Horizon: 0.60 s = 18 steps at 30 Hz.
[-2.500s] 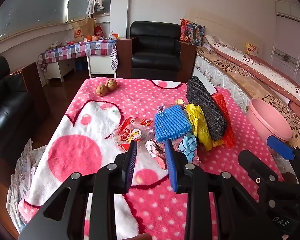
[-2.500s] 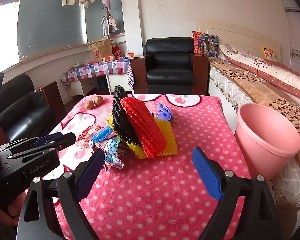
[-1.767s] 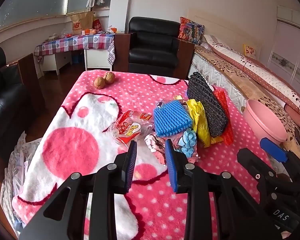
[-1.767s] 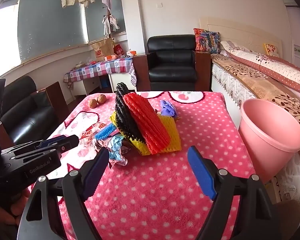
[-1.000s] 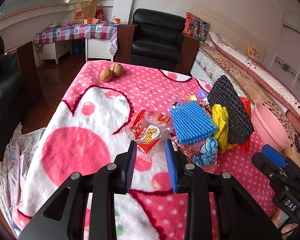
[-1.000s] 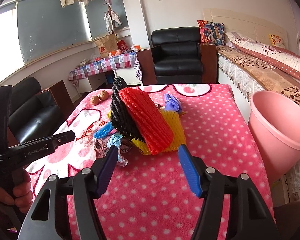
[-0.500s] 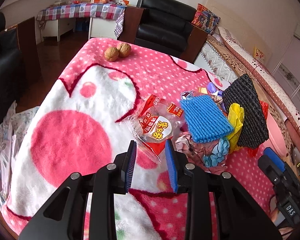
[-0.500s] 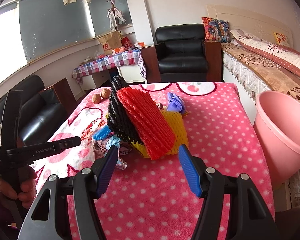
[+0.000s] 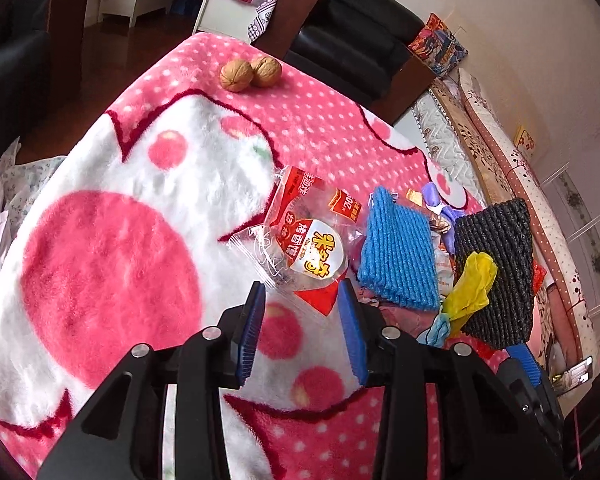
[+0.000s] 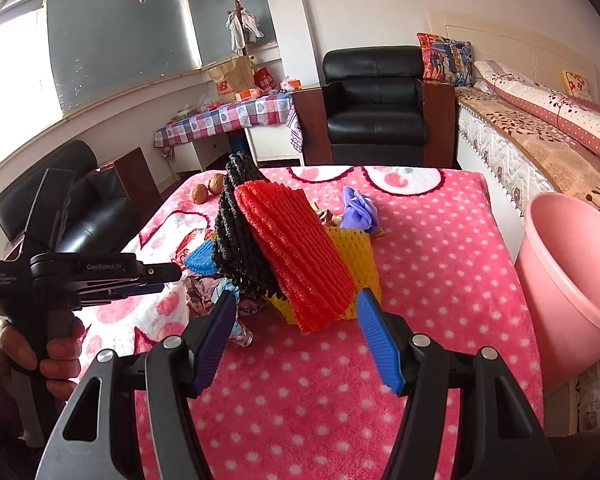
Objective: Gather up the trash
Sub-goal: 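Close the left tool on the red snack bag while the right tool grasps the red foam net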
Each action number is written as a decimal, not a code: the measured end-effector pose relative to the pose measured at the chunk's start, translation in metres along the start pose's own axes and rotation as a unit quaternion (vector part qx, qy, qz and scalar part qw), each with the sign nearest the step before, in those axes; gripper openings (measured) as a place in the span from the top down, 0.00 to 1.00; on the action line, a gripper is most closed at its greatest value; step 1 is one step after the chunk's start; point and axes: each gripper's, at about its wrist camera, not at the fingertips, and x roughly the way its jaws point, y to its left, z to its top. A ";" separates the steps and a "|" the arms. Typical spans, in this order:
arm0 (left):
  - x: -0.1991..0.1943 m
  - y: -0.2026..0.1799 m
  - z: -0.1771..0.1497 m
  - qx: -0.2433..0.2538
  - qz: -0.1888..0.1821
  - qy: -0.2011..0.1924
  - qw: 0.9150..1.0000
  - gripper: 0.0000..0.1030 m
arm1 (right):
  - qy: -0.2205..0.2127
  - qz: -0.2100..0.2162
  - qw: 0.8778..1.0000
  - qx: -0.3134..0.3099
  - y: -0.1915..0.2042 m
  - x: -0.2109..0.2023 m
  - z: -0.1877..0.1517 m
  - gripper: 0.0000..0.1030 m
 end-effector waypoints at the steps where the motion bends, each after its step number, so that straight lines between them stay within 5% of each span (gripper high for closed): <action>1: 0.000 0.000 0.001 0.002 0.003 0.001 1.000 0.63 | -0.001 0.001 1.000 0.000 -0.001 -0.001 0.001 0.39; 10: -0.027 -0.001 0.005 0.033 0.016 -0.024 0.999 0.63 | 0.008 0.015 1.000 -0.015 0.001 0.007 0.009 0.39; 18: 0.010 -0.001 0.018 0.014 0.058 0.000 0.998 0.63 | 0.025 0.015 0.999 -0.021 -0.002 0.017 0.008 0.39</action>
